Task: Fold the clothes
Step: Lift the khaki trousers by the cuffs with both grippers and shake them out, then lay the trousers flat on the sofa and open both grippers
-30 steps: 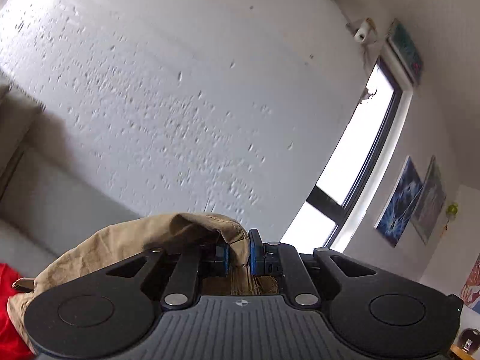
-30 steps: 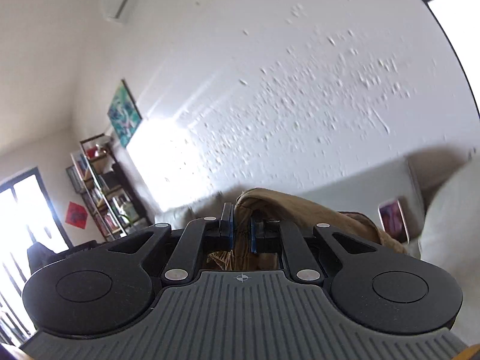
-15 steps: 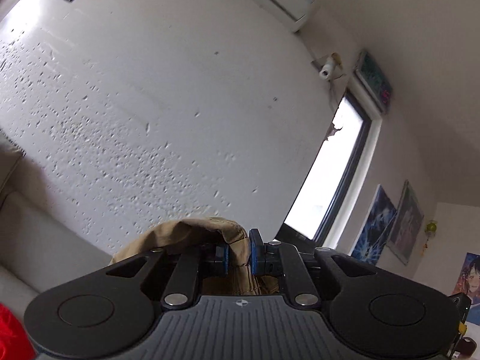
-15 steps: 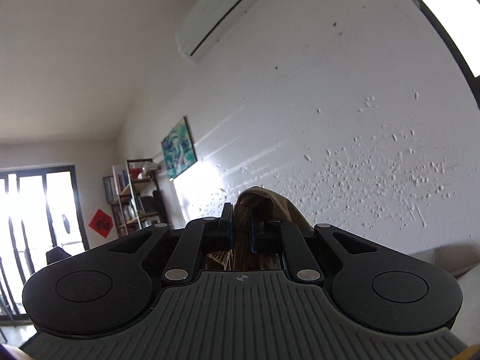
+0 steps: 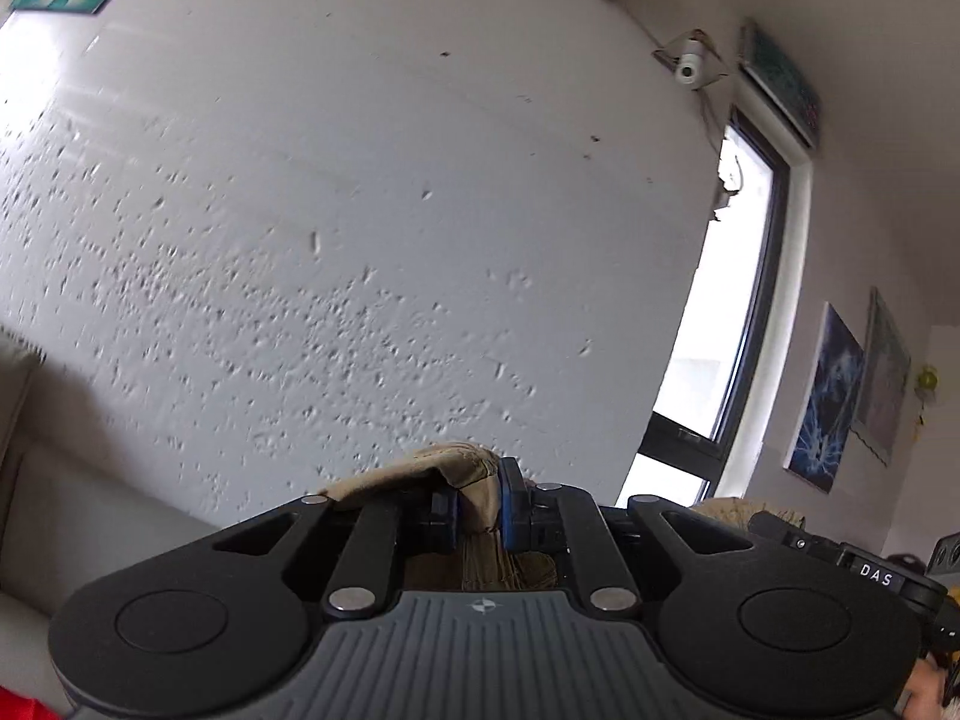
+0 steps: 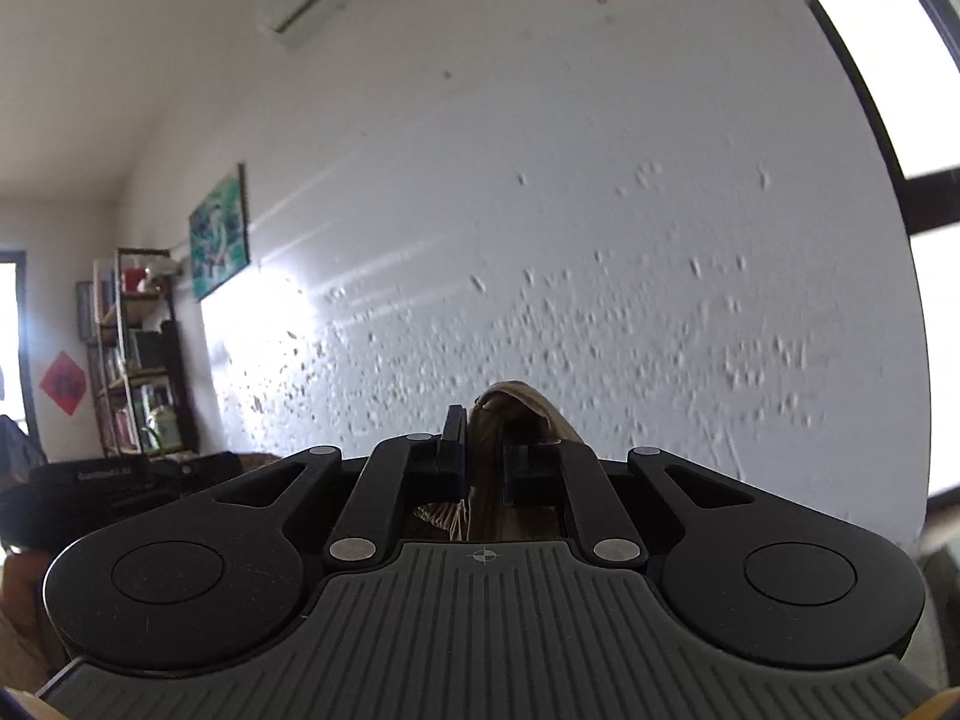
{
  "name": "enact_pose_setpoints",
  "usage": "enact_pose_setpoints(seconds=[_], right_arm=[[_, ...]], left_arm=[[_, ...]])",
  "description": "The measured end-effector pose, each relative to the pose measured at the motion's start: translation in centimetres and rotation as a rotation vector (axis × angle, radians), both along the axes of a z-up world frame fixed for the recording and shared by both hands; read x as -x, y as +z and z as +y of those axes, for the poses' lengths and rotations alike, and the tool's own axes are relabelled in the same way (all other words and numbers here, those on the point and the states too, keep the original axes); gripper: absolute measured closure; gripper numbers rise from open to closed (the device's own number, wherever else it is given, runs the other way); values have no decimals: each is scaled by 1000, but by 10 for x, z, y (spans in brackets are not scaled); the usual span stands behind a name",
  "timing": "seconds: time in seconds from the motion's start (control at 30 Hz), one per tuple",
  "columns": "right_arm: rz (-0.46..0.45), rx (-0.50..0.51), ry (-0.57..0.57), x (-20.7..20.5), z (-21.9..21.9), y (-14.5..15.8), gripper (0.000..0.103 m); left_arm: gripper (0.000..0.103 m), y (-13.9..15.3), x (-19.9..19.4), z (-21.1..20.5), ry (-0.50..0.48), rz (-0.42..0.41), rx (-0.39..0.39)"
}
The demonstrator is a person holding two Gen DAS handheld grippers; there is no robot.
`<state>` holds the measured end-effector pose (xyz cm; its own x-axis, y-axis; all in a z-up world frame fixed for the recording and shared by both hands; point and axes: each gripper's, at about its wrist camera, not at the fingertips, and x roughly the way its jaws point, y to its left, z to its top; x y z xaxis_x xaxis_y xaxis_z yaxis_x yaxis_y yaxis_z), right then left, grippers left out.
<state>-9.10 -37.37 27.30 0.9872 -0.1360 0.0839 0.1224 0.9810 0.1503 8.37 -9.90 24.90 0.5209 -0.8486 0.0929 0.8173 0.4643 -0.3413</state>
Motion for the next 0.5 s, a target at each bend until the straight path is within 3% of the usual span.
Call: enact_pose_setpoints(seconds=[0.1,0.2,0.27,0.4,0.43,0.5], right_arm=[[17,66,4,31,16,-17,92],[167,-14,22,44,16,-75,92],[351,-150,32,39,6,-141,92],[697,-529,-18,22,-22,-301,92],[762,-585,-31,21,-23,-337,93],[873,-663,-58,25,-22,-392,93]], left_arm=[[92,-31,14,3,-37,19,-74],[92,-111,12,-4,-68,184,-215],[92,-187,3,-17,-78,383,-341],[92,-347,-6,-36,-43,774,-577],[92,-382,-4,-39,-24,849,-644],[93,-422,1,-38,8,941,-713]])
